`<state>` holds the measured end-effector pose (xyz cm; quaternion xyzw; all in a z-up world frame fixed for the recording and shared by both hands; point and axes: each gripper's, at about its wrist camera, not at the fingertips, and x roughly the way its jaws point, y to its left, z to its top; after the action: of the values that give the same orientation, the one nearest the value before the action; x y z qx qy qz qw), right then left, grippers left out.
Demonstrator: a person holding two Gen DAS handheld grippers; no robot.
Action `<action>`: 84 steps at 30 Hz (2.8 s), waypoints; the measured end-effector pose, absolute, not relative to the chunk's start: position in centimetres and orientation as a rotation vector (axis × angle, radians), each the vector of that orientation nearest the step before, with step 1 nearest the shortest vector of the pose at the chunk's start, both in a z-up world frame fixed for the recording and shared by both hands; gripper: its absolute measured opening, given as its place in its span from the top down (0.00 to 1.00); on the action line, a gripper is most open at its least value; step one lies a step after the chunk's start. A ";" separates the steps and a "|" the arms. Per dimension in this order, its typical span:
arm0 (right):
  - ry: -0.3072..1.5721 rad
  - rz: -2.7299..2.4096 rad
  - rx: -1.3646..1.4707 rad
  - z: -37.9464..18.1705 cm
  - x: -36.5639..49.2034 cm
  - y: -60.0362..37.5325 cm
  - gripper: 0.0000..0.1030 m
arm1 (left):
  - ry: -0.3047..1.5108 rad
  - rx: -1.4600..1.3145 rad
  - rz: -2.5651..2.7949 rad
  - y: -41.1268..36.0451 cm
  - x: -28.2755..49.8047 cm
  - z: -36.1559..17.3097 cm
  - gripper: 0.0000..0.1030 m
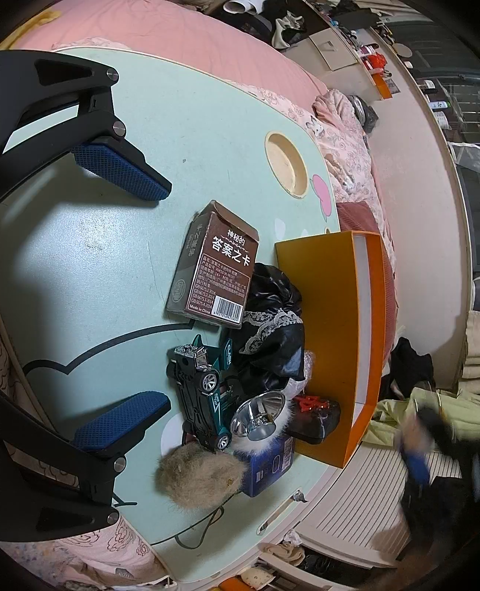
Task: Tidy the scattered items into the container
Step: 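Set the white figurine on the table beside the beige pompom, open right tool, then grasp the brown milk-tea card box on the table with the left tool, lift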
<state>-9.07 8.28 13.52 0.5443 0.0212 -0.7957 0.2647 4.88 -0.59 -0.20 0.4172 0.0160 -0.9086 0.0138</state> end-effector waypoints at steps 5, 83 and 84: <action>0.144 -2.130 1.522 10.0 -4.5 12.0 0.66 | 0.050 1.299 -2.829 -0.6 4.9 -0.2 0.00; -0.089 -2.407 1.086 2.7 3.2 14.7 0.29 | 0.071 1.268 -3.016 -4.2 6.9 1.7 0.45; -0.087 -2.413 1.082 2.8 3.1 14.7 0.33 | 0.069 1.262 -3.020 -4.1 7.0 1.7 0.45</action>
<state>3.09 14.69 2.82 0.3963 -0.0319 -0.8842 0.2453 6.96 -4.08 1.67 0.3846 0.0211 -0.9205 -0.0658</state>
